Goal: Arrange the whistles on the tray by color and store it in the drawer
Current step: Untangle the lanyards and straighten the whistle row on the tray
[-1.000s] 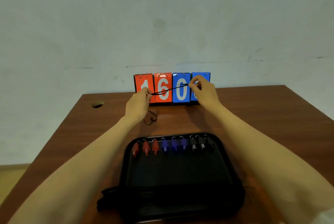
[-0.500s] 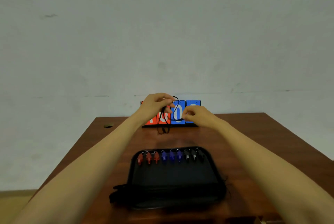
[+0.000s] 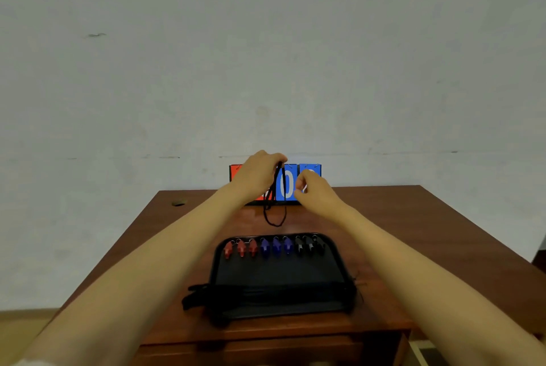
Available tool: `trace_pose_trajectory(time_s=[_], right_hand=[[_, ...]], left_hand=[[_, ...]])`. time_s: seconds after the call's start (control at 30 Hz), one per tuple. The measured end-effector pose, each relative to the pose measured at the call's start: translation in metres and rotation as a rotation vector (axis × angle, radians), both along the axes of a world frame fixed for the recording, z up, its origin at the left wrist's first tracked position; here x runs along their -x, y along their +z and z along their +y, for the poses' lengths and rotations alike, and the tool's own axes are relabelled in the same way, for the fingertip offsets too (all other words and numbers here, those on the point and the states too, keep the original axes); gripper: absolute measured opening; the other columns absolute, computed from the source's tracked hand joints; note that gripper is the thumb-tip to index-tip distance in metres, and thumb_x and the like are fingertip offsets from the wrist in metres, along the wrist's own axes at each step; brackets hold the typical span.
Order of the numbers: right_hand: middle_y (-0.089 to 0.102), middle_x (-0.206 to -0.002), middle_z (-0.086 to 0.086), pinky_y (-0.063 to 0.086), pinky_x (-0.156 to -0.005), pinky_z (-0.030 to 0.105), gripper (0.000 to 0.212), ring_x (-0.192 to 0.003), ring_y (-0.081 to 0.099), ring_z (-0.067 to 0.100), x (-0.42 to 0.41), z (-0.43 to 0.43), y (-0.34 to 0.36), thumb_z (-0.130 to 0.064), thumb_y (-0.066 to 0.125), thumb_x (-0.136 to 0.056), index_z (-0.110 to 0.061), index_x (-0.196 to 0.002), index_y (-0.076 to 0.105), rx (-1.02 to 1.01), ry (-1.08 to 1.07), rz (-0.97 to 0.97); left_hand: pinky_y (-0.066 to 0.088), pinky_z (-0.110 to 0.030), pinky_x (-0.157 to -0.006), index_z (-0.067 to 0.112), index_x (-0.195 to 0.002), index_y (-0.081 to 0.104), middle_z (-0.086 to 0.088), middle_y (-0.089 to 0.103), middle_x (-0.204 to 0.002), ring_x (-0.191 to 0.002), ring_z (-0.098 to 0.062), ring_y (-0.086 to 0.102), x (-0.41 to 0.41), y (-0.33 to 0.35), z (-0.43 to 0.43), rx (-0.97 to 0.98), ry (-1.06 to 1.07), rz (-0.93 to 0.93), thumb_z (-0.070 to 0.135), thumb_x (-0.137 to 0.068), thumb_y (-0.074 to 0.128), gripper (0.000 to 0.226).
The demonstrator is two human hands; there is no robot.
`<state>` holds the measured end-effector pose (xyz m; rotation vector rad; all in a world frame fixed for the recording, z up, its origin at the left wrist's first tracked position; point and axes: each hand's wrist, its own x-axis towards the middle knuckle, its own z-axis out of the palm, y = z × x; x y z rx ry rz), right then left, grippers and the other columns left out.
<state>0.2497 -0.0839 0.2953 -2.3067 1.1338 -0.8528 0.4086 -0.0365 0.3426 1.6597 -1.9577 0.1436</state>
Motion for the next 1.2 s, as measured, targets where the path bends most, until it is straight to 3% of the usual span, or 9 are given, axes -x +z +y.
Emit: trace_pose_trajectory(time_s=[0.1,0.23,0.37,0.43,0.53,0.83,1.0,1.1,1.2], right_hand=[[0.057,-0.106,0.007,0.038,-0.066,0.019,0.012,-0.078,0.048,0.014,0.003,0.0,-0.006,-0.011,0.043,-0.094,-0.01,-0.1,0.053,-0.024,0.008,-0.013],[0.061,-0.101,0.005,0.044,-0.076,0.025,0.028,-0.09,0.057,0.022,-0.002,0.01,-0.003,-0.029,0.033,-0.102,-0.014,-0.104,0.056,-0.119,0.048,-0.148],[0.063,-0.098,0.001,0.047,-0.086,0.028,0.038,-0.091,0.06,0.016,-0.006,0.015,-0.003,-0.054,0.047,-0.092,-0.021,-0.107,0.059,-0.269,0.1,-0.216],[0.058,-0.085,-0.004,0.043,-0.075,0.02,0.027,-0.078,0.054,0.007,-0.005,0.014,-0.008,-0.043,0.06,-0.089,-0.021,-0.105,0.057,-0.225,0.124,-0.069],[0.052,-0.075,-0.004,0.037,-0.066,0.019,0.011,-0.068,0.045,0.008,-0.007,0.01,-0.018,-0.025,0.057,-0.094,-0.02,-0.084,0.055,-0.126,0.107,0.025],[0.062,-0.077,-0.006,0.046,-0.079,0.024,0.013,-0.08,0.058,0.008,0.012,-0.016,-0.023,-0.026,0.056,-0.094,-0.017,-0.1,0.063,-0.219,-0.084,-0.198],[0.066,-0.106,0.008,0.054,-0.082,0.028,0.011,-0.091,0.063,0.016,0.022,-0.02,-0.024,-0.011,0.063,-0.089,-0.014,-0.099,0.066,-0.458,-0.082,-0.606],[0.067,-0.1,0.007,0.058,-0.076,0.031,0.014,-0.066,0.065,0.018,0.026,-0.026,-0.032,-0.007,0.059,-0.089,-0.011,-0.1,0.067,-0.318,-0.242,-0.353],[0.061,-0.119,0.009,0.059,-0.062,0.024,0.025,-0.049,0.062,0.017,0.025,-0.028,-0.036,-0.004,0.051,-0.09,-0.012,-0.11,0.064,-0.262,-0.309,-0.234]], left_hand=[[0.045,-0.033,-0.069,0.007,-0.105,0.068,-0.013,0.07,-0.092,-0.08,-0.026,0.062,-0.004,-0.002,0.003,0.01,0.084,-0.08,0.018,-0.095,0.047,0.026],[0.039,-0.034,-0.068,0.003,-0.094,0.069,-0.01,0.054,-0.089,-0.084,-0.028,0.055,-0.004,-0.005,0.007,-0.05,0.152,-0.208,0.031,-0.095,0.051,0.033],[0.04,-0.034,-0.066,0.006,-0.085,0.056,-0.002,0.047,-0.076,-0.079,-0.027,0.051,-0.004,-0.016,0.004,-0.184,0.21,-0.146,0.034,-0.098,0.041,0.034],[0.04,-0.034,-0.068,0.009,-0.086,0.053,-0.006,0.054,-0.079,-0.081,-0.028,0.051,-0.006,-0.021,0.0,-0.264,0.209,-0.118,0.033,-0.098,0.04,0.03],[0.039,-0.033,-0.068,0.009,-0.091,0.055,-0.011,0.057,-0.086,-0.082,-0.026,0.049,-0.012,-0.025,0.0,-0.306,0.183,-0.078,0.031,-0.098,0.043,0.026],[0.046,-0.035,-0.078,0.004,-0.107,0.062,-0.014,0.065,-0.105,-0.084,-0.022,0.054,-0.044,-0.044,0.004,-0.344,0.202,-0.042,0.024,-0.099,0.043,0.028],[0.042,-0.029,-0.07,0.006,-0.103,0.065,-0.012,0.067,-0.102,-0.079,-0.02,0.055,-0.05,-0.057,0.003,-0.329,0.221,0.033,0.022,-0.098,0.044,0.027],[0.048,-0.031,-0.079,0.01,-0.108,0.066,-0.009,0.068,-0.108,-0.09,-0.021,0.06,-0.045,-0.06,0.005,-0.244,0.19,0.051,0.026,-0.099,0.044,0.028],[0.049,-0.033,-0.087,0.012,-0.116,0.065,-0.006,0.067,-0.114,-0.101,-0.022,0.061,-0.037,-0.059,0.006,-0.169,0.141,0.025,0.028,-0.099,0.044,0.031]])
